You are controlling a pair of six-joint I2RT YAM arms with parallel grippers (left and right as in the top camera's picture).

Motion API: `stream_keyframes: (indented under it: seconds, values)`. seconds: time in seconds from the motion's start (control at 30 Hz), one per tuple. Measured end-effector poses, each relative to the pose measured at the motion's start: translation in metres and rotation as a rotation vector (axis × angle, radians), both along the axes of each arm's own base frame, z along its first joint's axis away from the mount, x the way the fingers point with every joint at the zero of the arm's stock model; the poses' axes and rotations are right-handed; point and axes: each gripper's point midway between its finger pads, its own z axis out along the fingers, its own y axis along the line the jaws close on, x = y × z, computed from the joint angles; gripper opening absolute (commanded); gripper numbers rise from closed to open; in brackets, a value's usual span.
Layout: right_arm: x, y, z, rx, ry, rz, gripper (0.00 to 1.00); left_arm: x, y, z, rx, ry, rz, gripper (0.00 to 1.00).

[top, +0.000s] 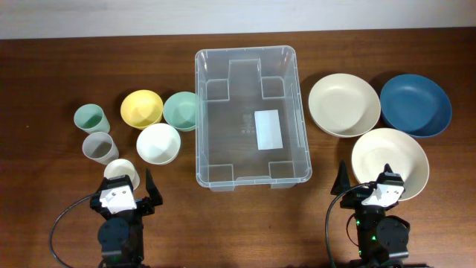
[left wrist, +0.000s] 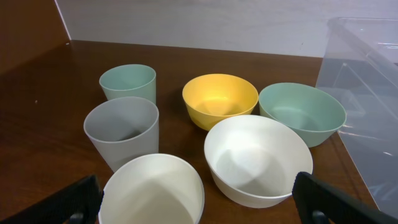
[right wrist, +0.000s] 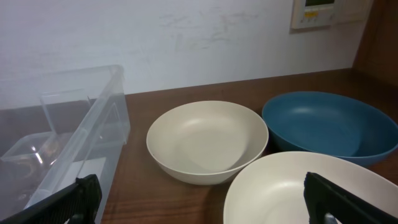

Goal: Pack container

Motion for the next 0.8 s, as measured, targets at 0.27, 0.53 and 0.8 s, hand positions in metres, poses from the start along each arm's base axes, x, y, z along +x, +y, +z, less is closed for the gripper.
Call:
stream_keyframes:
  seconds: [0.27,0.53,0.8]
  values:
    - [0.0,-0.004,0.002,-0.001,-0.007,-0.025,0.99,0.0,0.0,0.0,0.0,0.0,0.0,1.0]
    - [-0.006,-0.032,0.019,-0.016,-0.009,-0.186,0.99,0.0,0.0,0.0,0.0,0.0,0.0,1.0]
    - [-0.007,-0.064,0.115,-0.046,0.036,-0.384,0.99,0.0,0.0,0.0,0.0,0.0,0.0,1.0]
